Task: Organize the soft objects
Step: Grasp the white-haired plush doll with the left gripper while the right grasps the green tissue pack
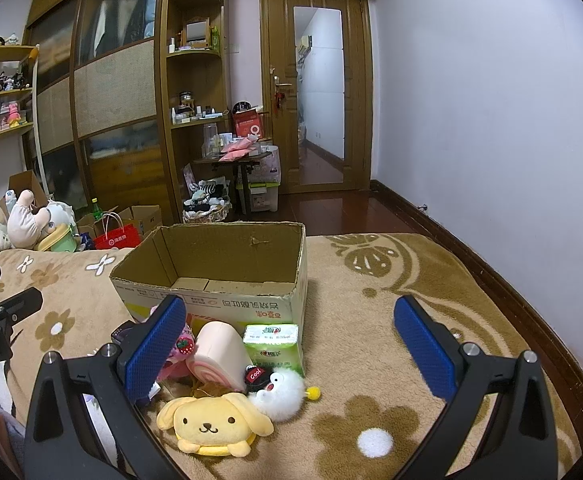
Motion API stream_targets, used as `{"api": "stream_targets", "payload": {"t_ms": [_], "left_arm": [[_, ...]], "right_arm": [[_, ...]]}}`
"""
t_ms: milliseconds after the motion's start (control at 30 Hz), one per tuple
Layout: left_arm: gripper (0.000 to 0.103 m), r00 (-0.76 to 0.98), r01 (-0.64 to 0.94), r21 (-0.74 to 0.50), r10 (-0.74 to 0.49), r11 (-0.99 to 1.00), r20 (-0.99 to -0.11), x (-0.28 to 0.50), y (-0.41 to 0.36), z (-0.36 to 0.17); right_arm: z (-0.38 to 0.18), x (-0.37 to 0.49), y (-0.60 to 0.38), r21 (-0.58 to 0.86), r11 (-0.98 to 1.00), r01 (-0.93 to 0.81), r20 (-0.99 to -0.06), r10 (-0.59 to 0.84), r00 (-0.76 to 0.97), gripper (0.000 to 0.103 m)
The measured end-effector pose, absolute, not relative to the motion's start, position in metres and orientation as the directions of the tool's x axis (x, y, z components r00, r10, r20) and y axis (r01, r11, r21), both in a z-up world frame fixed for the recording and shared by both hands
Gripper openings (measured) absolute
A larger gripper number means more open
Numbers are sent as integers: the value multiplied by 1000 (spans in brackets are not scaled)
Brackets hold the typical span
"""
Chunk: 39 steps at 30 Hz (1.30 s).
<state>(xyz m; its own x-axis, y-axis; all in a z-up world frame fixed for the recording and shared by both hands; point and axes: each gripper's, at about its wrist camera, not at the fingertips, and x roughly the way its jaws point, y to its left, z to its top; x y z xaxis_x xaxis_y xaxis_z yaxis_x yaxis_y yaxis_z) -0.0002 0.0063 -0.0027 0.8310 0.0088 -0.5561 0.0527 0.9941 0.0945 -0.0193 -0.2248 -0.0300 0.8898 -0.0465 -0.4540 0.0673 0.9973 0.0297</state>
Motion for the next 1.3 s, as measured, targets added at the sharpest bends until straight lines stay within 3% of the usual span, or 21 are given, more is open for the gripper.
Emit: {"api": "stream_targets", "payload": {"t_ms": [633, 1300], "left_arm": [[102, 743, 7, 9, 1, 1000, -669, 43, 18, -16], [102, 504, 126, 50, -21, 991, -863, 79, -15, -90]], "right_arm": [[-42, 2, -225, 96, 993, 64, -476, -11, 879, 103], [-99, 68, -238, 136, 987, 81, -683, 34, 730, 103]]}}
